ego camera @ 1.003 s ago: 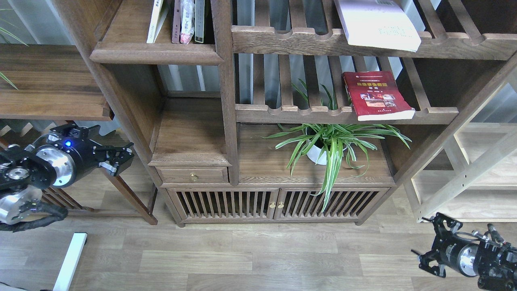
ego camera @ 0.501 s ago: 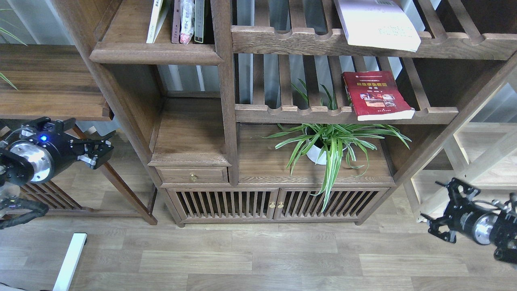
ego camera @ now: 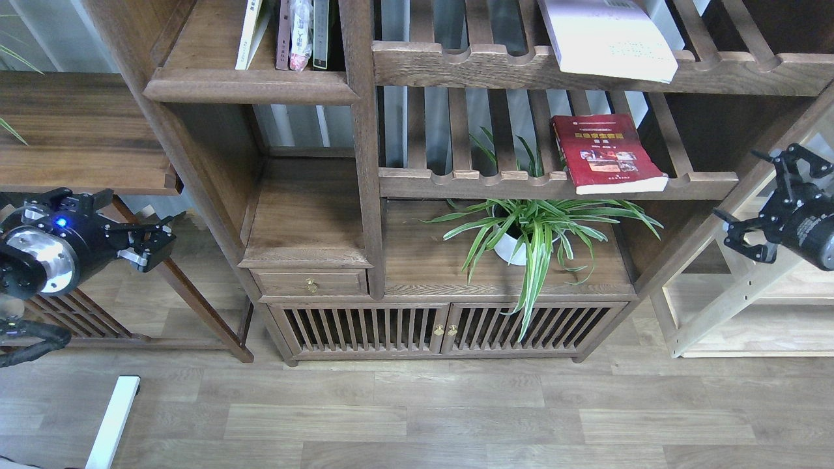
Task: Organize books on shelf
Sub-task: 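Raise the right gripper to the upper shelf beside the white book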
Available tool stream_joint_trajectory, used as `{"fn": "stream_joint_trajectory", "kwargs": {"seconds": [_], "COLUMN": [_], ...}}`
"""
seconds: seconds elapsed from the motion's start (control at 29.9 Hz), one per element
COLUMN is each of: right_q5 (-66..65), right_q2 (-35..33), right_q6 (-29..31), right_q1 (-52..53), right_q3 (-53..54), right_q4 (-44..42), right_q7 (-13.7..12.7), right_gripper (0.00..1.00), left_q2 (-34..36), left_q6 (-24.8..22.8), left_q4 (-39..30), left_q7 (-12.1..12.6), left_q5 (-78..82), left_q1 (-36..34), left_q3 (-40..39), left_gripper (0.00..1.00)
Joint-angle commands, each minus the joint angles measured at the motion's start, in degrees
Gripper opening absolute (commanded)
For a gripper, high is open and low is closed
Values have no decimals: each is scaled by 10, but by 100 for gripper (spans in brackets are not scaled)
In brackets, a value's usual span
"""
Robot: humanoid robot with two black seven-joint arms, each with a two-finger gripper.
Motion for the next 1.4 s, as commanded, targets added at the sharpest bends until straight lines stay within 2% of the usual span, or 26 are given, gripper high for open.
{"fn": "stream_joint_trajectory", "kwargs": {"seconds": [0.0, 0.27, 0.47, 0.84, 1.37], "right_q5": [-29, -51, -98, -101, -91], "right_q2": [-17, -28, -8, 12, 100], "right_q6": [0, 0, 0, 0, 0], "right_q1": [21, 77, 120, 158, 210], "right_q3": [20, 46, 51, 44, -1], "right_q4": [18, 33, 37, 54, 55], "right_q7": [0, 0, 0, 0, 0], "right_gripper": [100, 100, 100, 100, 100], "left_q2": [0, -3, -2, -5, -6], "left_q6": [0, 0, 0, 0, 0], "left_q4": [0, 3, 3, 3, 3], "left_q7": [0, 0, 1, 0, 1], "left_q5": [0, 0, 6, 8, 9], "left_q1": [0, 0, 1, 2, 1], "left_q3": [0, 0, 2, 2, 3], "left_gripper": [86, 86, 86, 86, 86]}}
